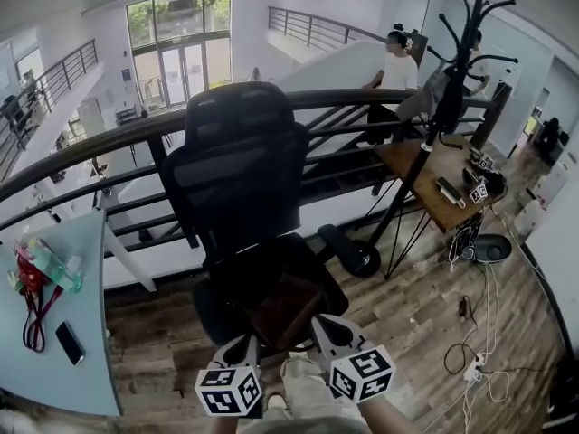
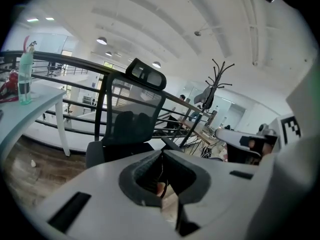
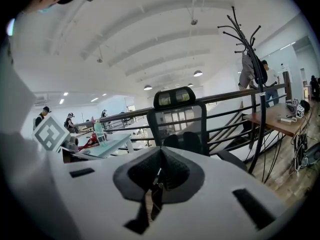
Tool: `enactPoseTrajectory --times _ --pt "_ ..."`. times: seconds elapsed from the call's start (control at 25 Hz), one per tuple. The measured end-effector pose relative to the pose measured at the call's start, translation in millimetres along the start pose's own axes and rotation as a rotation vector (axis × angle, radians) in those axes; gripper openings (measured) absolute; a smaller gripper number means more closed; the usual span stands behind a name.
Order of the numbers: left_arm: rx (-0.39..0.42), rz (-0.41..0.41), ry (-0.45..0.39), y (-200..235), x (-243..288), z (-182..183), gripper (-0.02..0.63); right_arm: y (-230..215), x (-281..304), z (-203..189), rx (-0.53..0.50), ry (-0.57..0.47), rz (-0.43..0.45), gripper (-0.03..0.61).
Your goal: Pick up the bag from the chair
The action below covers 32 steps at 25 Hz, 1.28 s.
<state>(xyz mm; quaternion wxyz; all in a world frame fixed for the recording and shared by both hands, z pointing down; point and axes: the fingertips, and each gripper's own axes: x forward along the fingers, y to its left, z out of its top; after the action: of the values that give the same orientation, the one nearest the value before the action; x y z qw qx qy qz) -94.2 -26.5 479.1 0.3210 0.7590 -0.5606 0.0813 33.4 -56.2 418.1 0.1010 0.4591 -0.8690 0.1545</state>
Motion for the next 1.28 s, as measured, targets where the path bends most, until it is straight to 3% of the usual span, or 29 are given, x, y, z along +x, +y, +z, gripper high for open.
enactPoseTrajectory --times 0.68,1.04,1.28 --pt "-0.11 0.122 0.075 40.3 108.3 -17.3 0.005 -93.6 105.1 -20.2 0.001 0.109 0.054 0.0" --pt "-0.174 0.223 0.177 76.6 173.0 -54.6 0.005 -138.6 164.3 -68.1 0.019 0.206 0.06 0.0" --pt "-0.25 0.284 0.202 112.8 206.7 -86.7 0.005 -162.0 208.3 -108.6 -0.02 0.263 0.068 0.002"
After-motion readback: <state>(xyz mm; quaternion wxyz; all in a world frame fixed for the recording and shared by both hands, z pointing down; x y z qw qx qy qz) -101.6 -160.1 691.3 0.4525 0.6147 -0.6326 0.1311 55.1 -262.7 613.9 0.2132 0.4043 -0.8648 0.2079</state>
